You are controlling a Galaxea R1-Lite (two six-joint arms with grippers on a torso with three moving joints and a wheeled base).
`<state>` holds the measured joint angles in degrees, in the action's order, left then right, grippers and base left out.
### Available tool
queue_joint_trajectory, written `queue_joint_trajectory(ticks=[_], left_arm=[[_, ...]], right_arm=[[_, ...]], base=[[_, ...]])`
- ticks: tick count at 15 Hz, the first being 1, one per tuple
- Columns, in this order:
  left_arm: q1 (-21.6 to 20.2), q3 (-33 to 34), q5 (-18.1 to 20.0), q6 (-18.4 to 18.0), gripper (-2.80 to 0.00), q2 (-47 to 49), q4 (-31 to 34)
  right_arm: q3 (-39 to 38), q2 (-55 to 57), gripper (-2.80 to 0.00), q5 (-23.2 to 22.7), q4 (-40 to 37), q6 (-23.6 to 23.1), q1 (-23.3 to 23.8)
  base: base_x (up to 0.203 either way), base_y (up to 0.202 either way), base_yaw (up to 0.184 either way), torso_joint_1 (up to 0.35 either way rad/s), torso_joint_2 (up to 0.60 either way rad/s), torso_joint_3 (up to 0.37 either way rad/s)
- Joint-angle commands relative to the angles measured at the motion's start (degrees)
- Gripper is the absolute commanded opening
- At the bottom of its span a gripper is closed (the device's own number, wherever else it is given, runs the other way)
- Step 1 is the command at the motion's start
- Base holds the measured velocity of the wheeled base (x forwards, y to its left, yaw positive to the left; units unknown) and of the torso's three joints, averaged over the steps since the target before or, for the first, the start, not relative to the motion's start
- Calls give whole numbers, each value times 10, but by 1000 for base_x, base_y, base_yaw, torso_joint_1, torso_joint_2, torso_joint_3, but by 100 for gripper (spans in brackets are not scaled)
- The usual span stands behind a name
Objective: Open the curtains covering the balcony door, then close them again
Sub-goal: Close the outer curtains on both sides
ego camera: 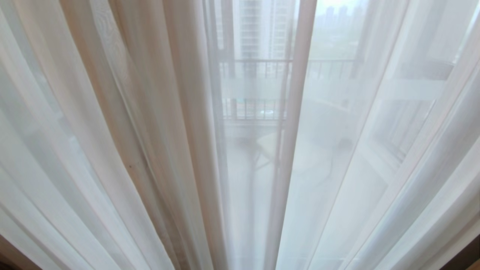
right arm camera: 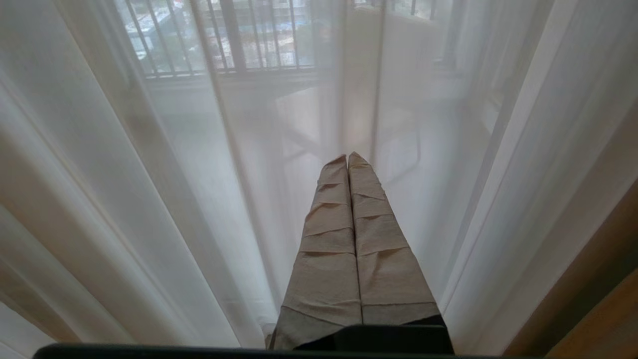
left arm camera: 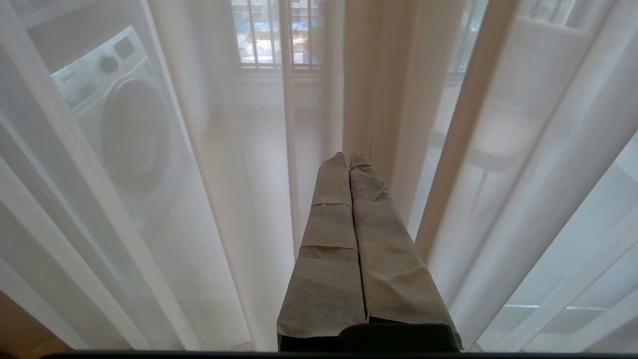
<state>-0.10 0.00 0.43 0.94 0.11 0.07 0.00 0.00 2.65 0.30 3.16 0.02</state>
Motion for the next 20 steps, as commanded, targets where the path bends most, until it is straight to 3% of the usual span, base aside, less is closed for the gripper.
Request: queue_joint_trajectory(ticks=[1,20], left_arm=[[0,0,0,0,-280,-1,0],[0,0,-1,0,-280,-1,0]], right_arm=[[0,0,-280,0,1,0,0],[0,1,-280,0,1,0,0]], base=[[0,189,4,-2,-2,7],[0,193,1,2,2,1]])
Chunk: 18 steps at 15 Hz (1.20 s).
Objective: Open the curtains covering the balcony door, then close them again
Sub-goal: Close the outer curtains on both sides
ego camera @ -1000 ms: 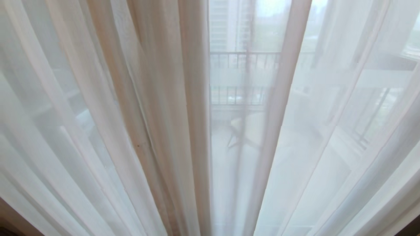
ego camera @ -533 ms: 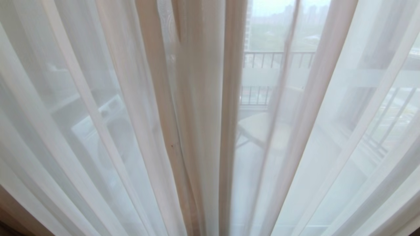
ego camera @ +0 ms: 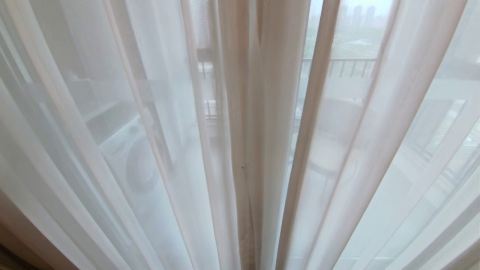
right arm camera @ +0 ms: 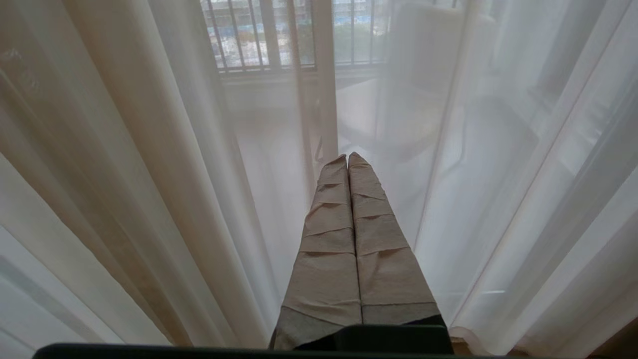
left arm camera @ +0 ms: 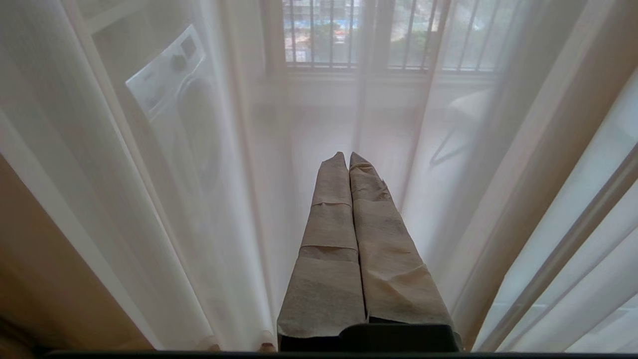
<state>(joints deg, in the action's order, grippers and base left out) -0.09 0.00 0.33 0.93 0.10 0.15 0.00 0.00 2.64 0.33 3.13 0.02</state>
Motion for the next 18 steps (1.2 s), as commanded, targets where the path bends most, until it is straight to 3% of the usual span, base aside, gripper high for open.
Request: queue_joint_trajectory(ticks=[1,18], left_arm=[[0,0,0,0,-280,-1,0],[0,0,0,4,-280,-1,-1]], right_arm=[[0,0,-280,0,0,0,0],[0,0,-280,0,0,0,0]], base=[[0,192,0,7,-1,2],[0,192,1,2,3,1]])
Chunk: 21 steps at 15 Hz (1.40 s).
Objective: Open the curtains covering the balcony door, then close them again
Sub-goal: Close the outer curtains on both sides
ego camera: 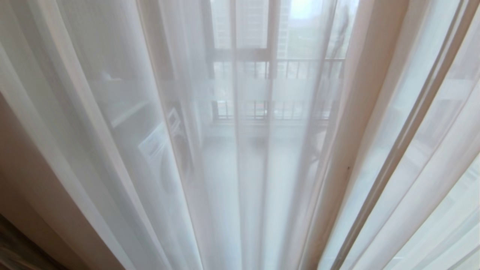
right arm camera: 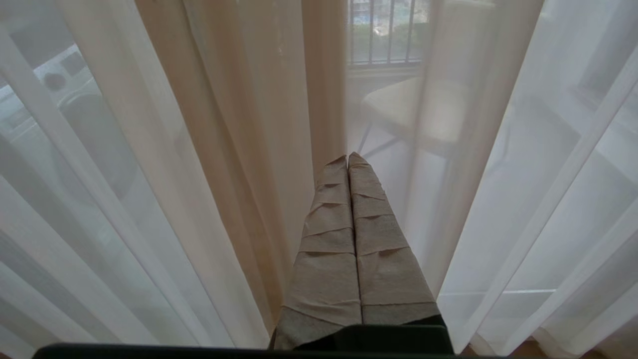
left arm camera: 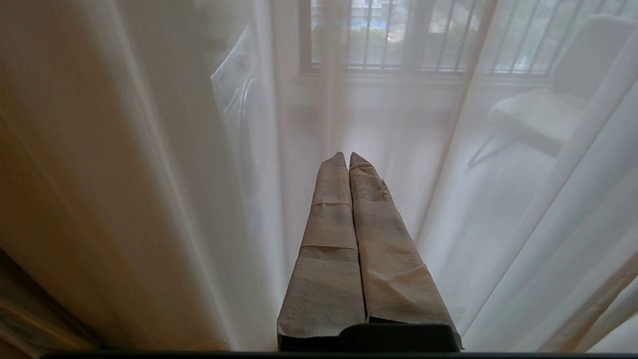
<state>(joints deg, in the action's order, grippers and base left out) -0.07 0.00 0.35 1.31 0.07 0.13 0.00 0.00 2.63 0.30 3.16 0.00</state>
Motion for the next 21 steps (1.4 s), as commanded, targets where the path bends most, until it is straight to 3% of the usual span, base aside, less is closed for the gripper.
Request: queue_joint_trajectory(ticks=[1,21], left_arm=[[0,0,0,0,-280,-1,0],[0,0,0,-1,-280,-1,0]], right_arm=[[0,0,-280,0,0,0,0],[0,0,-280,0,0,0,0]], base=[[0,192,1,-1,4,-1],[0,193,2,2,2,2]])
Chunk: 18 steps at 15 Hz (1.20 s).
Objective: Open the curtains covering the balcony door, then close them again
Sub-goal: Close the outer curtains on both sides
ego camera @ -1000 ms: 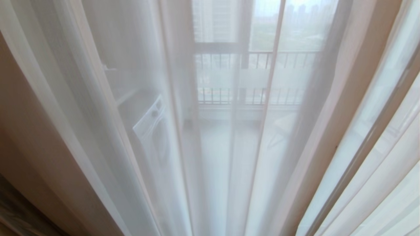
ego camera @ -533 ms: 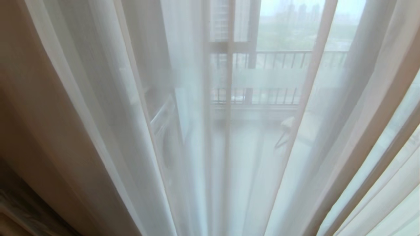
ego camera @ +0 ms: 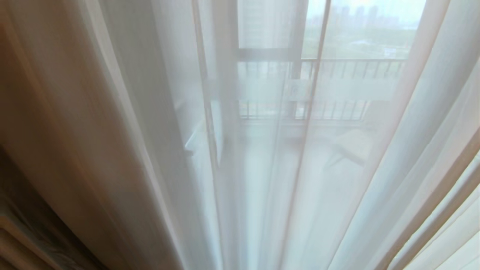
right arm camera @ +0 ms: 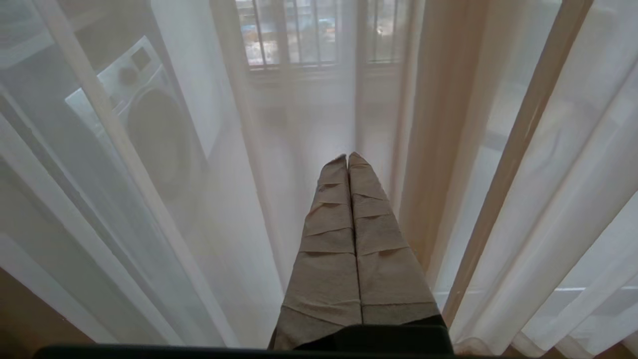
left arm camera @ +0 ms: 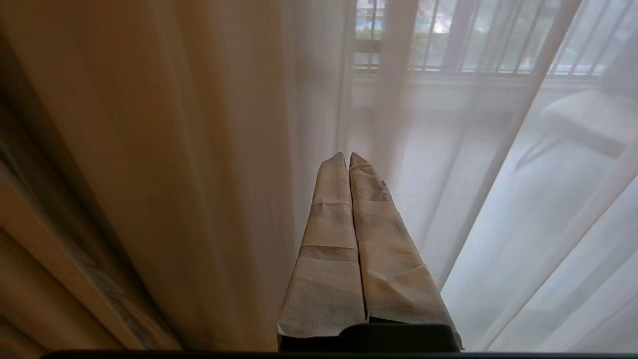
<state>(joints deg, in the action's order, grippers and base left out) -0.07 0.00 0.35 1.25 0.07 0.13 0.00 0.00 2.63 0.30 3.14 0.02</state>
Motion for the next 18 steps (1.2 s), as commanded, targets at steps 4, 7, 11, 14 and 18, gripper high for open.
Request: queue_joint_trajectory(ticks=[4,7,11,14,18], left_arm=[[0,0,0,0,-280,-1,0],[0,0,0,0,-280,-1,0],[0,0,0,0,-280,-1,0],[0,0,0,0,-280,-1,0],[0,0,1,-1,-280,-1,0]], right_arm=[[0,0,-280,0,0,0,1],[0,0,-280,0,0,0,0],[0,0,-280,0,0,0,0],[0,0,-280,0,0,0,0],[0,0,-280,0,0,0,0]], base=[[0,97,-1,1,1,0],[0,0,0,0,0,0],[0,0,0,0,0,0],[0,0,0,0,0,0],[0,0,0,0,0,0]])
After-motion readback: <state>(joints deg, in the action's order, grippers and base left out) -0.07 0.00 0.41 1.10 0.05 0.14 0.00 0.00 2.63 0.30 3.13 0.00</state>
